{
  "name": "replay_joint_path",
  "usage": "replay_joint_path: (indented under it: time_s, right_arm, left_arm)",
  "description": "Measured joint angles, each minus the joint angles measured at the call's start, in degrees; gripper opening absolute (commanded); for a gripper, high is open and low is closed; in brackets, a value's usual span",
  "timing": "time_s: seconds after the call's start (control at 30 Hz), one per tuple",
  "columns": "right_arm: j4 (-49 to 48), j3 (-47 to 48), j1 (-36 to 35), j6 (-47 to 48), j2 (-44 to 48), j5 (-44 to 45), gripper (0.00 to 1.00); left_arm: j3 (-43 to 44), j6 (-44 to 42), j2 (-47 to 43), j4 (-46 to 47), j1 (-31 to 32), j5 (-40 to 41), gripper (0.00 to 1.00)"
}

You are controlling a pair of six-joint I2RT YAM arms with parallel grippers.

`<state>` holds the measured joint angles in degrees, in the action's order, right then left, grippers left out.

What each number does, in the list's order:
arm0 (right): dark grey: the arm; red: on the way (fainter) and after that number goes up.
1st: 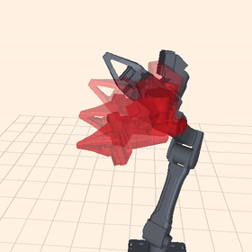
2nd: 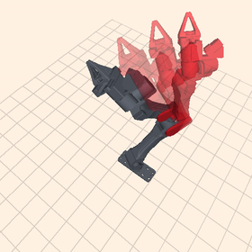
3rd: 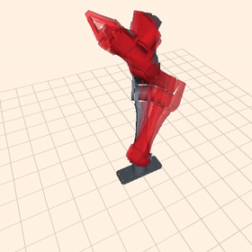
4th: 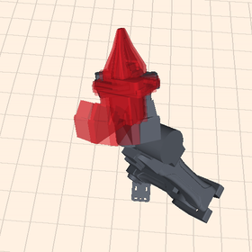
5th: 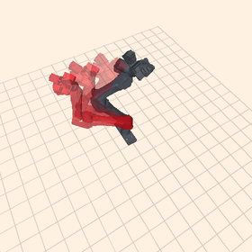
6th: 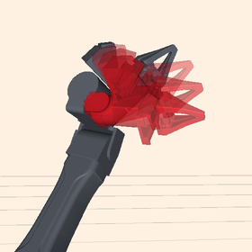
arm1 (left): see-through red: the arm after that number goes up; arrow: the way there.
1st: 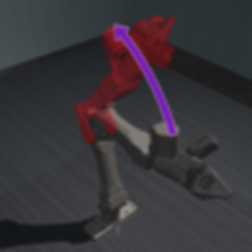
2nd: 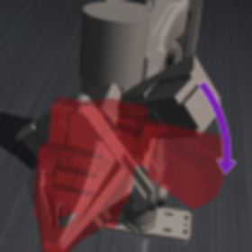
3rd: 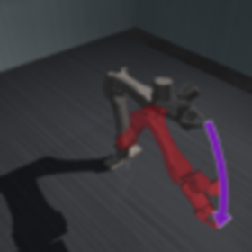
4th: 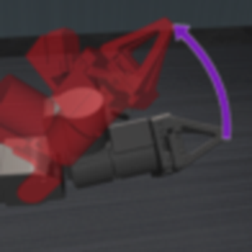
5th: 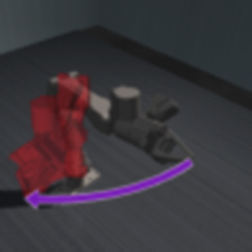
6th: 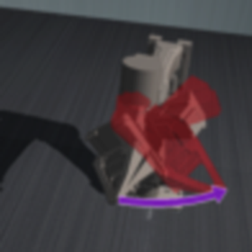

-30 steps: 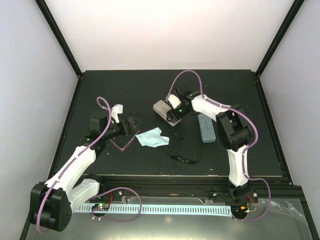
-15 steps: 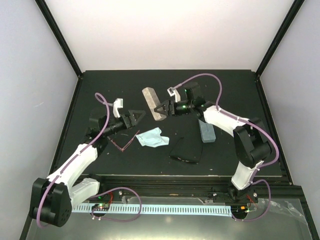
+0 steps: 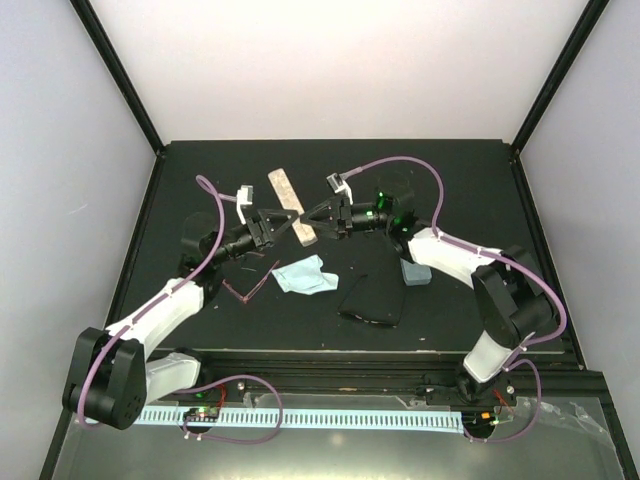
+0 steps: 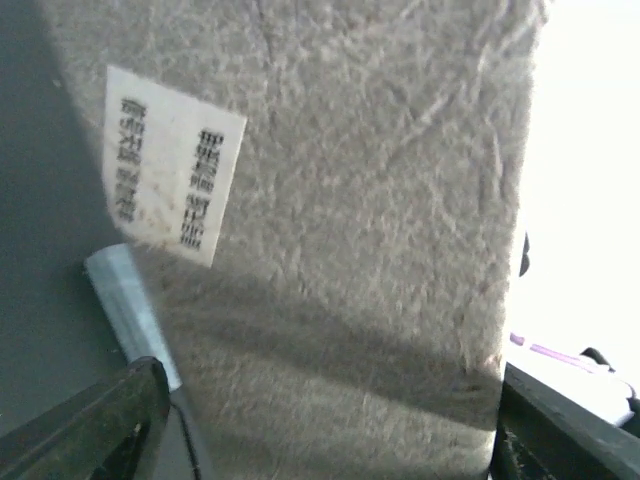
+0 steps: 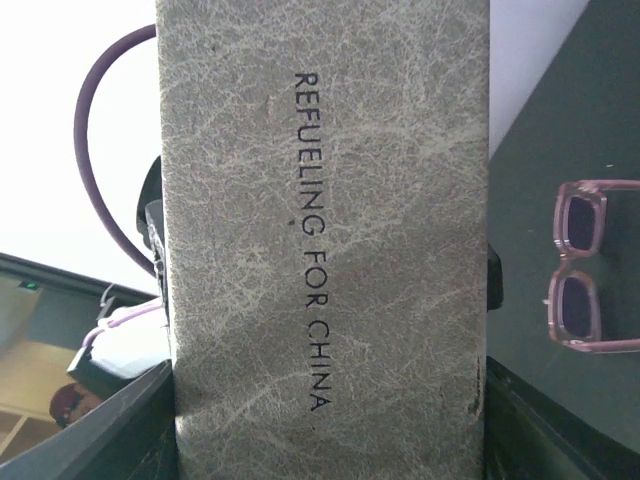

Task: Organize the sunglasses
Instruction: Pick up the sunglasses case from the center of the board.

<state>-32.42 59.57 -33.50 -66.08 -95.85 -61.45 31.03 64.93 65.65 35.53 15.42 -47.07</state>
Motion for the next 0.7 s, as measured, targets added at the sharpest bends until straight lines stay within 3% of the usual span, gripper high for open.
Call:
replay_joint_path:
  time_s: [0.13,0.27,0.47,0.6,0.7]
  right_arm:
    - [-4.5,-0.3,-0.4,-4.1,0.0,-1.4,0.45]
    - [-6.0,-0.3,-0.2,-5.7,0.1,-1.4,0.61]
    - [-6.4,-0.9,-0.2,-6.0,0.4,-1.0,0.79]
    - [0.0,-0.2,-0.8,-0.6,1.9,-1.3,0.80]
    - [8.7,2.1,-1.2,6.1,3.0,-0.6,0.72]
  left_arm:
    - [0.0,3.8,0.3,5.3,0.4,-1.2,0.70]
    - [0.4,6.3,1.6,8.1,0.4,-1.8,0.58]
    - [0.6,7.3,2.9,9.5,0.5,-2.5,0.57]
    - [0.9,6.8,3.2,8.8,1.3,-2.6,0.57]
    - [1.9,5.9,3.1,7.2,1.6,-2.7,0.57]
